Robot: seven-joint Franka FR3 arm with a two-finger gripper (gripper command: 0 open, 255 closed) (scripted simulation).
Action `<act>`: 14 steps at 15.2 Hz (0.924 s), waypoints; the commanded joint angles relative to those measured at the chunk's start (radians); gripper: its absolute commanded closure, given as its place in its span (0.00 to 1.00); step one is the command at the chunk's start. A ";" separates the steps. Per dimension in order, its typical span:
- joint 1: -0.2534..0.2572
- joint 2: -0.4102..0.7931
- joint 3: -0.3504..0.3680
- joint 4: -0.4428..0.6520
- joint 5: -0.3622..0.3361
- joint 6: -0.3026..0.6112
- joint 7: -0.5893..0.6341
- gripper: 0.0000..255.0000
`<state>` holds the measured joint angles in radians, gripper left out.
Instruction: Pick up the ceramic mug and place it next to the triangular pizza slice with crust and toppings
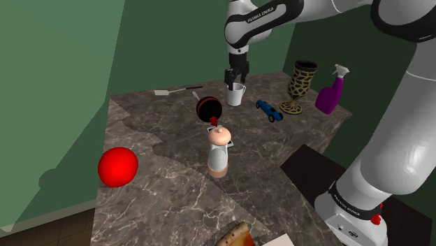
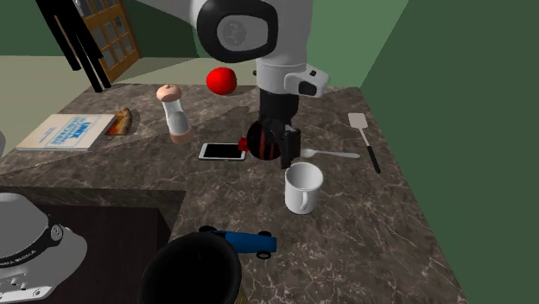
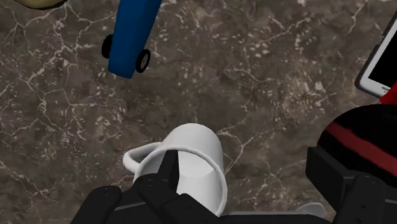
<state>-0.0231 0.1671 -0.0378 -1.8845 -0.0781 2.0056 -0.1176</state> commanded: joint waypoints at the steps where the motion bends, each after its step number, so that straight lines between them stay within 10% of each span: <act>1: -0.003 0.077 -0.001 0.079 0.001 0.007 -0.013 0.00; 14: -0.011 0.192 -0.003 0.111 0.000 0.098 -0.025 0.00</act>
<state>-0.0341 0.3575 -0.0407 -1.7743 -0.0780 2.1026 -0.1422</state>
